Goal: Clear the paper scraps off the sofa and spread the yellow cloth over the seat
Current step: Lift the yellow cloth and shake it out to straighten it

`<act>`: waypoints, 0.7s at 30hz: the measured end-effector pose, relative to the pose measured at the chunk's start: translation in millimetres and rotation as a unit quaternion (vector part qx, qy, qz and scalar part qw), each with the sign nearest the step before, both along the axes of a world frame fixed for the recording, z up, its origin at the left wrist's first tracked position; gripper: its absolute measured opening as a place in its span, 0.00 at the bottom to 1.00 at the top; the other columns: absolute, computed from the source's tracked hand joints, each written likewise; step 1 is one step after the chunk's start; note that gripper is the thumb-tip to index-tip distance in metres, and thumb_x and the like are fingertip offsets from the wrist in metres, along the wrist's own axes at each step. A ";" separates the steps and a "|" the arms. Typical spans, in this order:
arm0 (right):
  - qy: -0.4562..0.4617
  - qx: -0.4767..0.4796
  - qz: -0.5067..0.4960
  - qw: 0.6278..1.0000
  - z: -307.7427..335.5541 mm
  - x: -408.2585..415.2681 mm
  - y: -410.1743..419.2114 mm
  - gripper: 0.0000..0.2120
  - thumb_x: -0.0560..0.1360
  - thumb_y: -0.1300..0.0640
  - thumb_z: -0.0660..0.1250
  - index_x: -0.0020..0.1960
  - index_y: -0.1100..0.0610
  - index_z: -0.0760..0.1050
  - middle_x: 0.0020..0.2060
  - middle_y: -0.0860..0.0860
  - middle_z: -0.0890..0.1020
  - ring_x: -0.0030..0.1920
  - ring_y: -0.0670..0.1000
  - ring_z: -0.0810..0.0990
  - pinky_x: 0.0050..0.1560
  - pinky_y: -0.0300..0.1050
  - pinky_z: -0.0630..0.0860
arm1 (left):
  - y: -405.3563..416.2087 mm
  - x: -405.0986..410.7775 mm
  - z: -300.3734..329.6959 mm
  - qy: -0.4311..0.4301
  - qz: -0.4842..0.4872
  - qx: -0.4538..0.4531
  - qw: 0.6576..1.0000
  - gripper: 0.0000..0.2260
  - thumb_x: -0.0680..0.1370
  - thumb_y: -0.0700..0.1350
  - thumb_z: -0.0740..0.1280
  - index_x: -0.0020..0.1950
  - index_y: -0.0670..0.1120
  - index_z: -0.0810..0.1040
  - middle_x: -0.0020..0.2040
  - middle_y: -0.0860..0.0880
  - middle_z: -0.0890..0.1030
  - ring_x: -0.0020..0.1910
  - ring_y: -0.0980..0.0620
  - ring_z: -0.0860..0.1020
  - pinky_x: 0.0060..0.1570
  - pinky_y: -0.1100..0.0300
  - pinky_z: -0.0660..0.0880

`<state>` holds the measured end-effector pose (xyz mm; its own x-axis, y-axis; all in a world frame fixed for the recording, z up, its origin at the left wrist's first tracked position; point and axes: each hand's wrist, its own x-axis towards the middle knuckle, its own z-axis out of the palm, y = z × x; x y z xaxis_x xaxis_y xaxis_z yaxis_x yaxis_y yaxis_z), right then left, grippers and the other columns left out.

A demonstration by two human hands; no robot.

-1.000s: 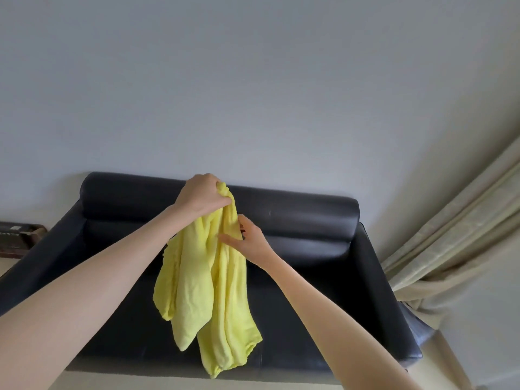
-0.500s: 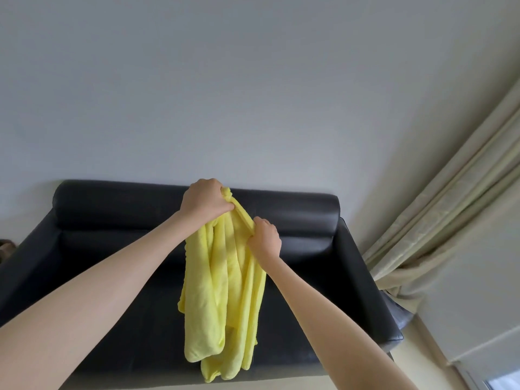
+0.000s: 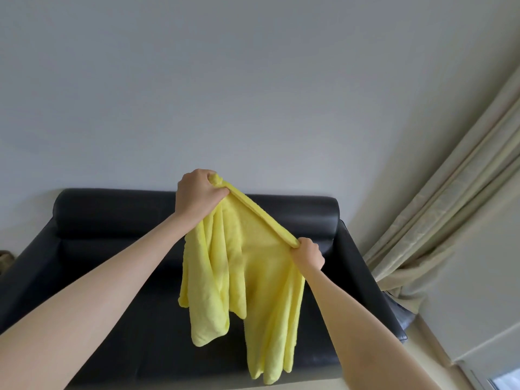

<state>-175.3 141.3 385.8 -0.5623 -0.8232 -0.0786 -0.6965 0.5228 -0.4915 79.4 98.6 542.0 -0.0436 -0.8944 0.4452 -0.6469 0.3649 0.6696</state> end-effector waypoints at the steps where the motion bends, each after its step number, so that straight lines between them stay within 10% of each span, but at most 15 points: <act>1: -0.001 0.004 -0.008 1.000 -1.1 -5.9 2.0 0.09 0.69 0.63 0.57 0.42 0.54 0.75 0.40 0.51 0.78 0.38 0.56 0.77 0.36 0.42 0.70 | 0.0 2.4 4.0 0.024 0.008 -0.001 1.000 0.16 0.65 0.44 0.71 0.28 0.46 0.64 0.25 0.49 0.63 0.27 0.49 0.64 0.28 0.58 0.62; 5: -0.022 0.013 -0.037 0.999 -9.5 -30.6 13.2 0.07 0.73 0.60 0.59 0.43 0.54 0.75 0.42 0.53 0.79 0.41 0.58 0.79 0.39 0.44 0.72 | -11.6 29.0 14.5 0.095 0.059 0.017 0.994 0.15 0.64 0.46 0.71 0.26 0.48 0.65 0.23 0.52 0.66 0.25 0.50 0.68 0.28 0.59 0.64; 8: -0.023 -0.057 0.003 0.998 10.1 -29.5 2.4 0.08 0.71 0.63 0.57 0.43 0.56 0.74 0.42 0.55 0.80 0.42 0.59 0.77 0.36 0.45 0.70 | -28.4 55.5 7.0 -0.056 0.089 0.090 0.990 0.11 0.65 0.47 0.74 0.40 0.47 0.74 0.36 0.48 0.78 0.40 0.44 0.77 0.36 0.57 0.69; 13: 0.009 -0.087 0.193 0.977 80.2 14.0 -29.0 0.11 0.68 0.62 0.54 0.48 0.53 0.69 0.34 0.51 0.76 0.38 0.57 0.76 0.31 0.44 0.65 | -21.6 26.0 -18.3 -0.277 -0.070 0.269 0.920 0.50 0.59 0.65 0.77 0.74 0.51 0.59 0.69 0.46 0.72 0.64 0.45 0.74 0.54 0.54 0.72; 17: 0.157 -0.084 0.340 0.923 118.5 54.2 -37.5 0.07 0.71 0.53 0.58 0.49 0.49 0.70 0.34 0.47 0.75 0.36 0.54 0.73 0.31 0.44 0.62 | -7.5 -29.3 -41.1 -0.239 -0.180 0.192 0.935 0.42 0.62 0.70 0.71 0.72 0.54 0.65 0.64 0.51 0.77 0.60 0.48 0.77 0.53 0.55 0.74; 21: 0.174 -0.120 0.398 0.893 126.2 52.4 -35.1 0.03 0.71 0.51 0.62 0.44 0.48 0.70 0.31 0.45 0.76 0.33 0.51 0.73 0.29 0.43 0.61 | -14.3 -40.0 -58.9 -0.172 -0.181 0.148 0.957 0.13 0.71 0.58 0.70 0.43 0.49 0.77 0.39 0.52 0.81 0.42 0.50 0.80 0.41 0.55 0.75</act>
<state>-122.8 106.2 512.0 0.2529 -0.9422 0.2198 -0.9322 -0.2980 -0.2051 39.4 84.3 483.1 -0.4723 -0.8778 0.0794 -0.7145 0.4341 0.5487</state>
